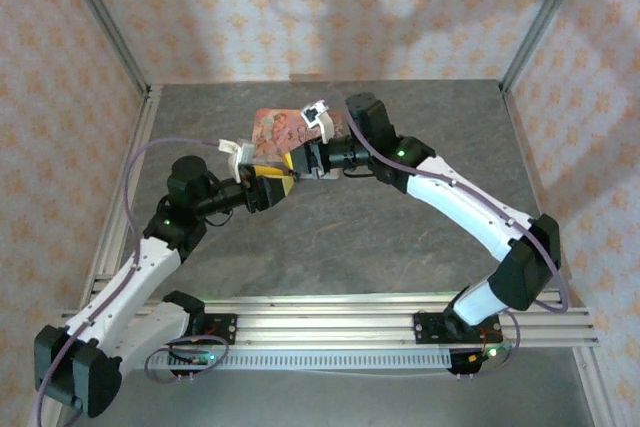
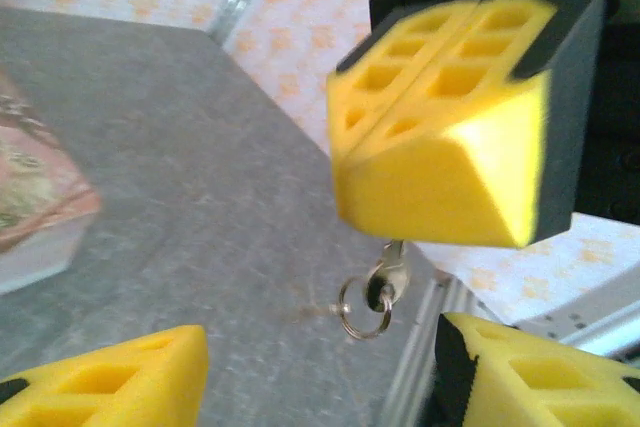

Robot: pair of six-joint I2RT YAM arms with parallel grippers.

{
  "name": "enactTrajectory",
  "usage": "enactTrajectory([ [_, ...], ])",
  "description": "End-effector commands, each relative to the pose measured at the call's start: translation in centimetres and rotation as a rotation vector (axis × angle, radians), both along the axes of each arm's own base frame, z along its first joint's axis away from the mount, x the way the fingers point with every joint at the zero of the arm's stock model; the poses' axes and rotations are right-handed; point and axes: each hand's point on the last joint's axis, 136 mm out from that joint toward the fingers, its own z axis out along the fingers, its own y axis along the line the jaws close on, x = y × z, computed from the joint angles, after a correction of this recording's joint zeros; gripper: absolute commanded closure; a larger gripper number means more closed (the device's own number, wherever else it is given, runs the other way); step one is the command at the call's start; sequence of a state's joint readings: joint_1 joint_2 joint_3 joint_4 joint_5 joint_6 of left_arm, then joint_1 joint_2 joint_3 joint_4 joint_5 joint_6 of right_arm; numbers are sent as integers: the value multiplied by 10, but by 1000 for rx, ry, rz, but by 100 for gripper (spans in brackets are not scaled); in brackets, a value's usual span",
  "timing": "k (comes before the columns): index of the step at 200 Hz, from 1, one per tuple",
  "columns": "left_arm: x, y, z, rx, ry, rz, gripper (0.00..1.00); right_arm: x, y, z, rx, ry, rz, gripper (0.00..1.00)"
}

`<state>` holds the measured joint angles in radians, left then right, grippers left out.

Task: Unlock a padlock with a key

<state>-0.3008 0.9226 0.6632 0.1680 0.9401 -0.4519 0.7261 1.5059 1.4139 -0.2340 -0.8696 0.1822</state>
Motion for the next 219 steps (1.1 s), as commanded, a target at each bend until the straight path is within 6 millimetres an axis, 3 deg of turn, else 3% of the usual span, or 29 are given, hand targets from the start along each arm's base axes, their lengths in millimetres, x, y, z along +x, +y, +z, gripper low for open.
enactTrajectory([
  [1, -16, -11, 39, -91, -75, -130, 39, -8, -2, 27, 114, -44, 50, 100],
  [48, -16, -9, 48, -136, -69, -139, 49, -4, -3, 38, 181, -46, 32, 100],
  [94, -8, -5, 59, -204, -50, -118, 48, -6, -5, 35, 196, -37, 25, 100],
  [122, -8, -6, 64, -219, -47, -126, 55, -6, -7, 34, 203, -35, 12, 100],
  [219, -11, -7, 53, -196, 1, -140, 59, -6, -14, 46, 258, -63, -38, 100],
])
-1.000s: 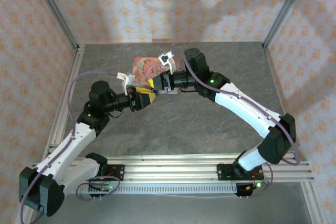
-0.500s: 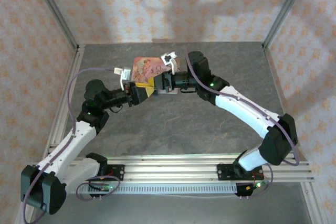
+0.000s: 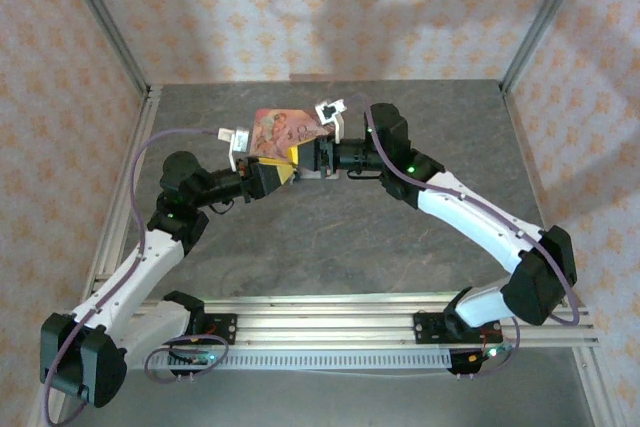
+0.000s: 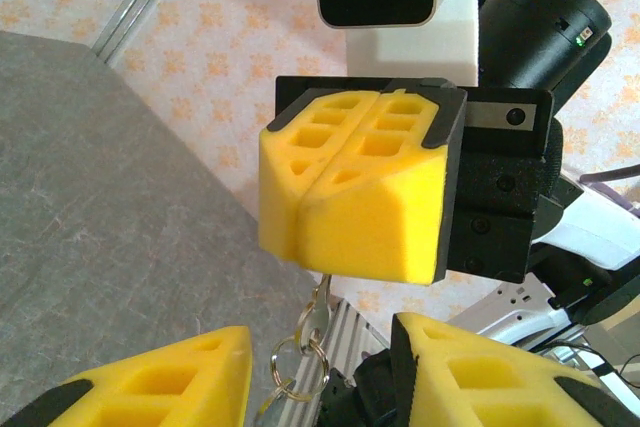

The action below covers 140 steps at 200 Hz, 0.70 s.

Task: Unlock a padlock with a key

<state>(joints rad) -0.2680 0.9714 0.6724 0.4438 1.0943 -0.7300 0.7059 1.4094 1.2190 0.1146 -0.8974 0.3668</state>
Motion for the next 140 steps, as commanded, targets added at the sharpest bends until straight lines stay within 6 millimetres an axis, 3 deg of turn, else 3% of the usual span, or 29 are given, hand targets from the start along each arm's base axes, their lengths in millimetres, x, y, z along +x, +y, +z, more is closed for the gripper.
enactTrajectory([
  [1, -6, 0, 11, -4, -31, -29, 59, -2, -5, 23, 62, -59, -10, 100],
  [119, -2, -6, 20, -13, -47, -49, 68, -3, 0, 20, 68, -49, 2, 100],
  [140, -2, -6, 21, -15, -48, -48, 75, -3, 0, 19, 66, -48, 1, 100],
])
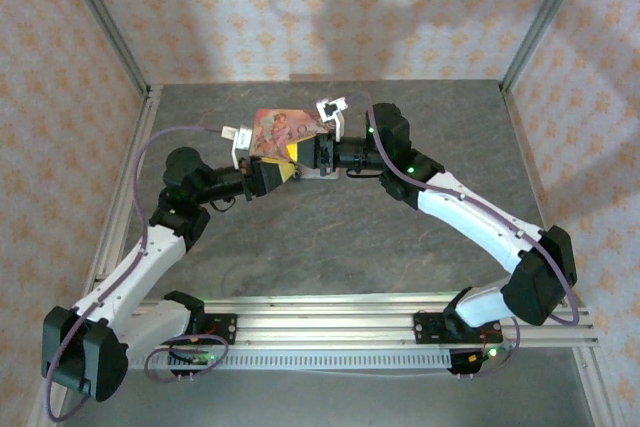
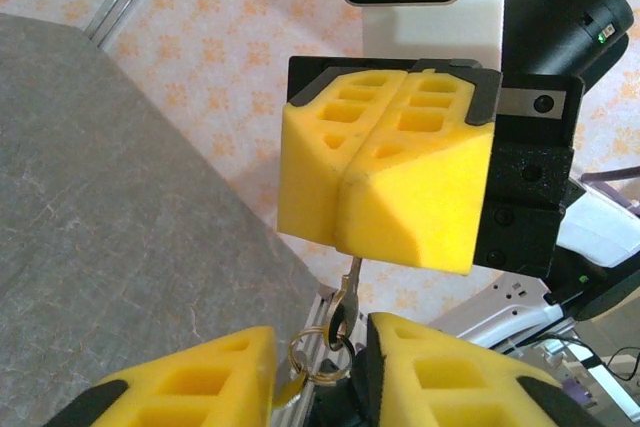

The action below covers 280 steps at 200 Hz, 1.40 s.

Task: Unlock a padlock with a key

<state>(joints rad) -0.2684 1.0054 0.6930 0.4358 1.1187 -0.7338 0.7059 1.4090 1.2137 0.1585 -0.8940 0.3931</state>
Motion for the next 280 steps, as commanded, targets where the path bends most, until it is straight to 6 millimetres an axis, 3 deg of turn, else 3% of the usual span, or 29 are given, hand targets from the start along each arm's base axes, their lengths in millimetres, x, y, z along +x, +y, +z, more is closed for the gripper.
enactTrajectory([
  [1, -5, -3, 23, -21, -73, -24, 76, -5, -1, 12, 37, -44, 6, 100],
  [49, -8, -1, 22, -7, -75, -14, 100, -3, -1, 11, 34, -43, -2, 100],
  [105, -13, 6, 16, 48, -99, 41, 100, 4, -2, 3, 6, -15, -47, 100],
  [125, -13, 11, 4, 100, -84, 78, 100, 18, -11, -5, -43, 19, -153, 64],
  [137, -13, 17, -11, 164, -78, 114, 100, 29, -21, -14, -98, 49, -253, 49],
  [156, -13, 32, -37, 276, -43, 201, 100, 48, -44, -39, -211, 110, -431, 39],
  [187, -12, 63, -74, 420, 22, 374, 100, 64, -64, -105, -379, 230, -623, 35],
  [234, -16, 93, -123, 569, 134, 500, 100, 64, -40, -207, -690, 317, -784, 33],
  [280, -17, 105, -150, 613, 189, 559, 100, 87, -9, -256, -823, 315, -848, 34],
])
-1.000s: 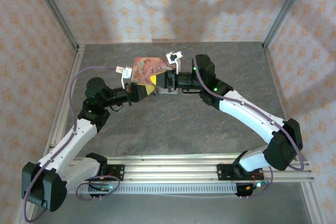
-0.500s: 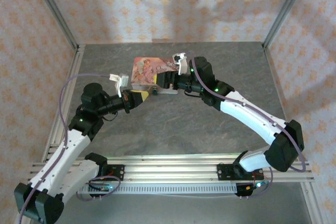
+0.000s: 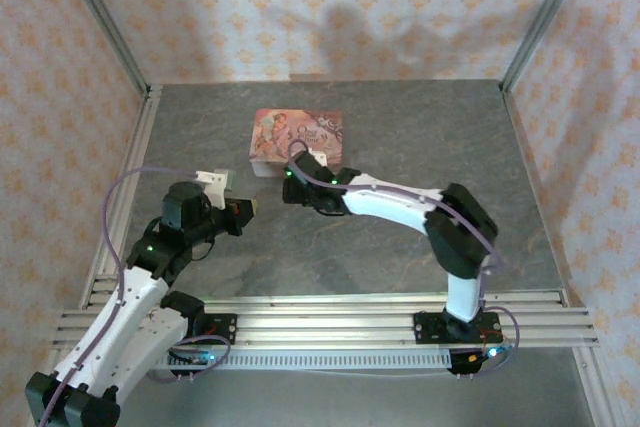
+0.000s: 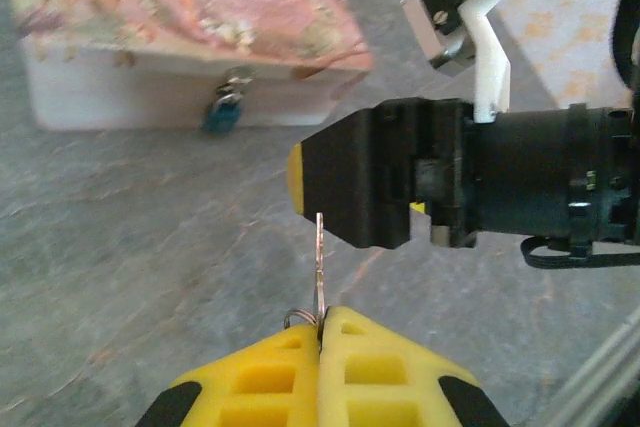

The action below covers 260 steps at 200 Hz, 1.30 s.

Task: Unlock a padlock with a key

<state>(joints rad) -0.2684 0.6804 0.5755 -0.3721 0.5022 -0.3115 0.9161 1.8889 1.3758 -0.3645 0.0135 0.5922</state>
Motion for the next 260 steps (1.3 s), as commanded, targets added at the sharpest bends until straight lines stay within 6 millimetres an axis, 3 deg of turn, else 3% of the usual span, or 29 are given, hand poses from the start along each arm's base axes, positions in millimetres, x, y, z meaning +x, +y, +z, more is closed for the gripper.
enactTrajectory([
  [1, 0, 14, -13, 58, 8, 59, 100, 22, -6, 7, -66, -60, -109, 34],
  [93, -3, 13, -22, 48, 8, 57, 100, 58, 12, -34, -176, -93, -164, 41],
  [123, -2, 12, -22, 45, 4, 52, 100, 66, 9, -42, -197, -85, -195, 42],
  [219, -1, 10, -23, 39, 0, 39, 100, 85, 10, -50, -202, -72, -200, 51],
  [260, -2, 6, -24, 26, 0, 17, 100, 87, 10, -53, -213, -73, -198, 66],
])
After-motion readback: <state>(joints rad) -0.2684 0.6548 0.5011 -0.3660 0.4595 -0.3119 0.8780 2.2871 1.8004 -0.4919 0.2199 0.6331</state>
